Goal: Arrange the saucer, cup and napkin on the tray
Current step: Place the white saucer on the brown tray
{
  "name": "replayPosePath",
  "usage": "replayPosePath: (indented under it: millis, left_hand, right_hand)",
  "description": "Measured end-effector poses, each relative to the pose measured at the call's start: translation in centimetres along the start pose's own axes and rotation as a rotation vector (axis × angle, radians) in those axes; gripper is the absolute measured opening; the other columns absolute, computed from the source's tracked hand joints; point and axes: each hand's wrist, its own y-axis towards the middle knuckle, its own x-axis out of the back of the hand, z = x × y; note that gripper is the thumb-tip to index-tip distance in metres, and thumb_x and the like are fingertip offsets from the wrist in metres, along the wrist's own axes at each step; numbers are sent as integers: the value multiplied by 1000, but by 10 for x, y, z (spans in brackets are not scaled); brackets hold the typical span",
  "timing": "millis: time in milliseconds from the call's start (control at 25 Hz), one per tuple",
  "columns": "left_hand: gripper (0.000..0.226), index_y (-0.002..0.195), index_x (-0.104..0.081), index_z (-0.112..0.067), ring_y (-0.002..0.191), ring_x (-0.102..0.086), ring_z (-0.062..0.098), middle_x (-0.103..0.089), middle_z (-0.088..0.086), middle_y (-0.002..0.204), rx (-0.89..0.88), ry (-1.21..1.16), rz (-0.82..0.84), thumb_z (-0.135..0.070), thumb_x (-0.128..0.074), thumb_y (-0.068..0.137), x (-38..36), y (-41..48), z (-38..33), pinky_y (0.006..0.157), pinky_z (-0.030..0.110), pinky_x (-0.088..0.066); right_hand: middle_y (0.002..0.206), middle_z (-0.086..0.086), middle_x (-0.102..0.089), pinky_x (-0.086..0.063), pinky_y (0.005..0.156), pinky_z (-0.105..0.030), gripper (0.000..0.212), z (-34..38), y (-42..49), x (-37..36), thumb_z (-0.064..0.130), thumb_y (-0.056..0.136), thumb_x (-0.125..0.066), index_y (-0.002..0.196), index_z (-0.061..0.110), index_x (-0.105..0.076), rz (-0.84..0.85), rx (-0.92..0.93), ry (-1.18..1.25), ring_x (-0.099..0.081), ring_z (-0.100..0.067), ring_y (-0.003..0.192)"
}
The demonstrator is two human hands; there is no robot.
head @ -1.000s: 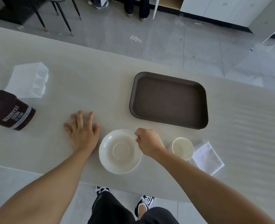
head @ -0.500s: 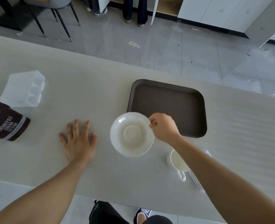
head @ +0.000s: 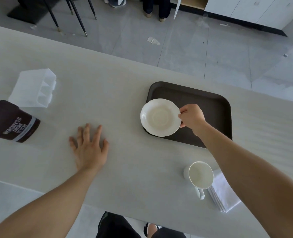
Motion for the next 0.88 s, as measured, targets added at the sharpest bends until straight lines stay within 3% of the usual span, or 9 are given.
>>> replayPosePath:
  millis: [560, 760, 880]
  left_hand:
    - [61, 146, -42, -34, 148, -20, 36, -33, 12, 158, 1, 4, -13, -49, -37, 87, -3, 0, 2, 118, 60, -10]
    - [60, 146, -42, -33, 149, -19, 36, -32, 12, 158, -2, 2, -4, -49, -37, 88, -2, 0, 2, 118, 60, -9]
    - [60, 146, -43, -32, 149, -19, 37, -33, 13, 157, -4, 1, -5, -49, -38, 88, -2, 0, 2, 118, 61, -9]
  right_hand:
    - [79, -2, -74, -65, 73, -41, 28, -8, 22, -3, 0, 90, -61, 76, 24, -69, 30, -17, 40, -74, -17, 53]
    - [91, -7, -76, -65, 74, -44, 10, -15, 16, -2, 11, 91, -67, 99, 15, -72, 68, -54, 237, -76, -23, 68]
    - [89, -7, -75, -65, 74, -40, 20, -24, 1, 6, 19, 94, -67, 112, 11, -69, 55, -65, 308, -76, -22, 73]
